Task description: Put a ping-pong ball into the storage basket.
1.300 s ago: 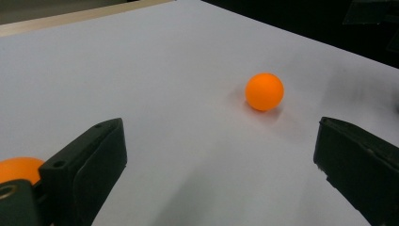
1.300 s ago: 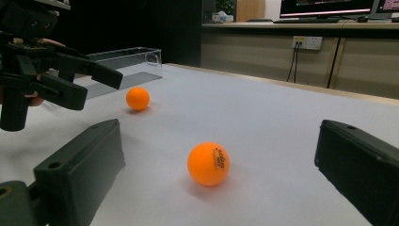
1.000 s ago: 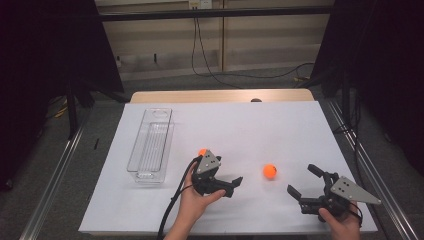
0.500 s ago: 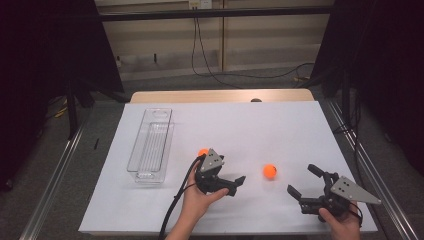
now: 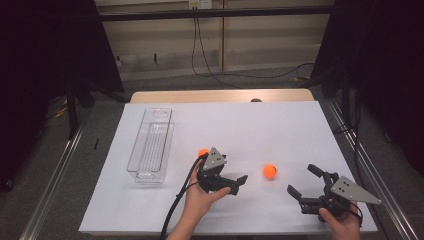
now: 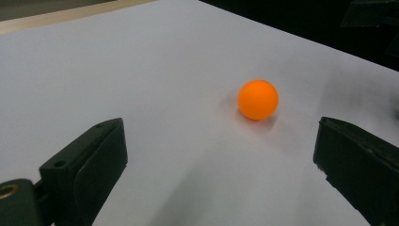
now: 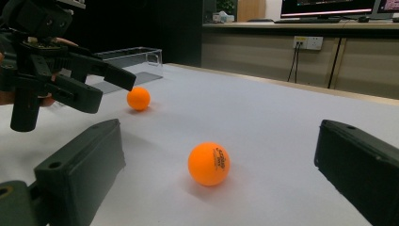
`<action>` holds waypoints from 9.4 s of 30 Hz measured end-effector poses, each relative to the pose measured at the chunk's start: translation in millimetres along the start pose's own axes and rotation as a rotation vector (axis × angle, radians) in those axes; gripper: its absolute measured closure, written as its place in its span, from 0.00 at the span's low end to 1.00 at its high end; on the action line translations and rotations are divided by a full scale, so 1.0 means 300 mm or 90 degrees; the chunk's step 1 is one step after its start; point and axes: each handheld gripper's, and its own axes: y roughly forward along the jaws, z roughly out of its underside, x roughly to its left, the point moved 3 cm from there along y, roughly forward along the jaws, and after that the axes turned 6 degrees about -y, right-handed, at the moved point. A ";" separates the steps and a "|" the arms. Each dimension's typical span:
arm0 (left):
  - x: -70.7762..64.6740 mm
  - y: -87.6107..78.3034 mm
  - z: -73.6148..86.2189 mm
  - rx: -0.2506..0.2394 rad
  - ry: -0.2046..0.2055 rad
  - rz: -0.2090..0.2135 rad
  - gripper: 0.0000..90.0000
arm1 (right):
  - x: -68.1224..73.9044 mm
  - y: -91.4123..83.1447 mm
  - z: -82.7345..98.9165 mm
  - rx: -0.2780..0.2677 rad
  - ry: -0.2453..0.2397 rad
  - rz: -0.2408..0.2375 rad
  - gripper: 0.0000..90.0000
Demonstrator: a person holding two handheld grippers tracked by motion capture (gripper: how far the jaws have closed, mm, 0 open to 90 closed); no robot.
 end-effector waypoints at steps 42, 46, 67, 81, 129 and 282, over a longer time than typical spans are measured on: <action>-0.011 0.052 -0.019 0.011 0.004 0.002 0.04 | 0.002 0.000 -0.001 -0.001 -0.003 -0.004 0.02; -0.012 0.054 -0.022 0.012 0.005 0.002 0.04 | 0.002 0.000 -0.002 -0.001 -0.003 -0.004 0.02; -0.018 0.078 -0.014 0.029 0.008 0.003 0.04 | 0.001 -0.001 -0.002 -0.001 -0.004 -0.004 0.02; -0.024 0.086 -0.022 0.034 0.008 0.002 0.04 | 0.001 -0.001 -0.003 -0.002 -0.004 -0.004 0.02; -0.056 0.204 -0.042 0.098 0.006 0.004 0.04 | 0.001 -0.002 -0.003 -0.001 -0.005 -0.006 0.02; -0.141 0.295 -0.069 0.204 0.014 0.078 0.56 | -0.005 -0.006 -0.004 -0.004 -0.005 -0.008 0.02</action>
